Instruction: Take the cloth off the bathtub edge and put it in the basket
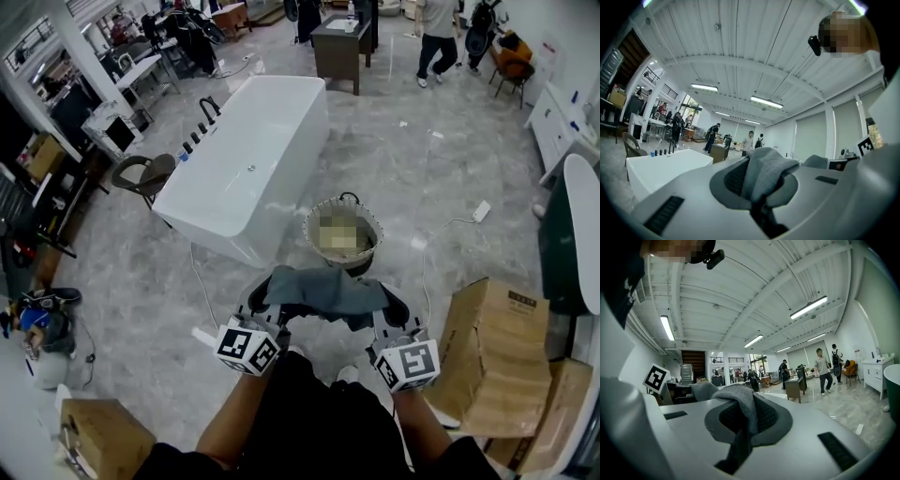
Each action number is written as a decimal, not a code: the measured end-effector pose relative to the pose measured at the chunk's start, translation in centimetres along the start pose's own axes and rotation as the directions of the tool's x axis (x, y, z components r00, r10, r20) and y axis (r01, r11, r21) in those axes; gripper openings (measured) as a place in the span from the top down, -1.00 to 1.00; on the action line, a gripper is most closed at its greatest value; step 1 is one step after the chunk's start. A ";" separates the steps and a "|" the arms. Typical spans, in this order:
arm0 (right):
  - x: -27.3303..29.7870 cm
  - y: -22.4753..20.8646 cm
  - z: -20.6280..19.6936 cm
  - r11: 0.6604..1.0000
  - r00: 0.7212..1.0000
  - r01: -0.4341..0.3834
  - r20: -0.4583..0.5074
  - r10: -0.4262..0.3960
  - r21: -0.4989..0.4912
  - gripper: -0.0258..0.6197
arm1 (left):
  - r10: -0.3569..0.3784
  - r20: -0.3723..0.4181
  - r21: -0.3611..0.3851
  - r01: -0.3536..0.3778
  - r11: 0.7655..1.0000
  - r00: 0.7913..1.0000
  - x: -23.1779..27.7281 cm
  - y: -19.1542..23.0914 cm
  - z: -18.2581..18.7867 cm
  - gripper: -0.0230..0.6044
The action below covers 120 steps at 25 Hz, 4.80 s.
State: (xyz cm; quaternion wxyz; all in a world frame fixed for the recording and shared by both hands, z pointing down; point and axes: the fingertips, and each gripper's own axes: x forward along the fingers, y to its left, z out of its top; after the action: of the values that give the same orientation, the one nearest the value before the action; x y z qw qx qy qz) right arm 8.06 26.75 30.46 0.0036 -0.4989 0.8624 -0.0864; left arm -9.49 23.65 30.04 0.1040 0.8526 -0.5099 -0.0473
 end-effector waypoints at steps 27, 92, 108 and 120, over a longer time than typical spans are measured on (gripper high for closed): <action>15.7 -6.8 6.5 0.984 0.986 0.165 0.033 -0.163 -0.061 0.82 | -0.263 0.066 -0.074 0.268 0.961 0.962 17.7 8.1 7.3 0.84; 47.0 -28.9 2.0 0.997 0.997 0.066 -0.050 -0.064 0.044 0.82 | -0.141 -0.184 -0.239 0.095 0.966 0.973 51.7 21.0 -4.0 0.84; 50.0 -33.2 -22.1 0.989 0.953 -0.007 -0.298 0.051 0.150 0.82 | -0.094 -0.415 -0.287 -0.032 0.957 0.905 54.0 24.4 -27.2 0.84; 52.3 -36.4 -40.2 0.981 0.865 0.031 -0.496 0.071 0.194 0.82 | -0.102 -0.529 -0.251 -0.040 0.967 0.843 54.1 28.3 -43.8 0.84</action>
State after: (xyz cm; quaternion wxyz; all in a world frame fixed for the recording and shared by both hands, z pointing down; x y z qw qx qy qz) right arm 9.33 -30.17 79.78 -0.1702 -0.4476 0.8261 -0.2969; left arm 0.12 -31.19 80.49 0.3491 0.8196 -0.4360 0.1274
